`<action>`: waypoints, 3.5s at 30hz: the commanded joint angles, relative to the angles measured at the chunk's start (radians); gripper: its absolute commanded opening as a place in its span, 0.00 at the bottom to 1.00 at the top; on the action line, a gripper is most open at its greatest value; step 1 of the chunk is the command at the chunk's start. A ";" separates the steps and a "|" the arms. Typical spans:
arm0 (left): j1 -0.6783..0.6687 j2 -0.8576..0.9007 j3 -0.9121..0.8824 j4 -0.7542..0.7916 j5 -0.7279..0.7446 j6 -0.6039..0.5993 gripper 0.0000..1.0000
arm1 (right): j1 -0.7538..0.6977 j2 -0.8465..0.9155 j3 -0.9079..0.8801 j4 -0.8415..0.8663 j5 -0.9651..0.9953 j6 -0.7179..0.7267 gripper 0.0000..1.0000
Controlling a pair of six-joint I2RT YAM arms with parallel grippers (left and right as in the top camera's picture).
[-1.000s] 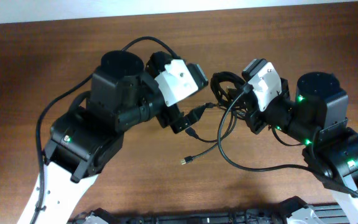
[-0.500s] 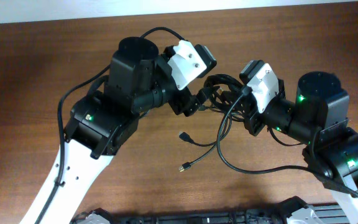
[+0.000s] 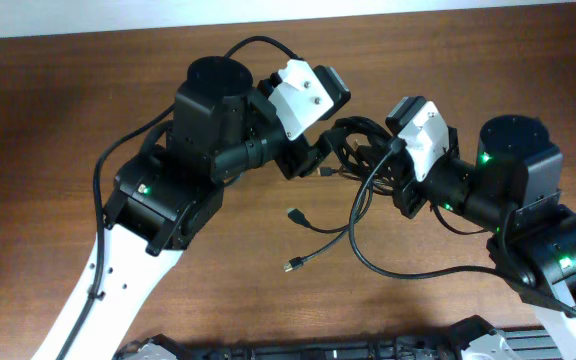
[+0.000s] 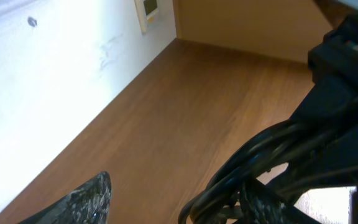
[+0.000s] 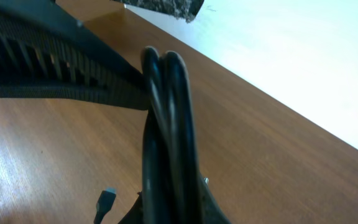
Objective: Untangle cables
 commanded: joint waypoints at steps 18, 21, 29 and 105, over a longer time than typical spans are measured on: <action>-0.001 0.000 0.005 0.037 -0.008 -0.001 0.63 | -0.004 -0.005 0.008 0.042 -0.267 0.009 0.04; -0.002 0.000 0.005 0.021 -0.007 0.080 0.59 | -0.004 -0.005 0.008 0.049 -0.327 0.009 0.04; -0.002 0.006 0.005 0.015 0.033 0.144 0.64 | -0.004 -0.005 0.008 0.072 -0.363 0.010 0.04; -0.025 0.013 0.005 0.038 -0.418 -0.954 0.00 | -0.004 0.016 0.008 0.019 0.217 0.637 0.99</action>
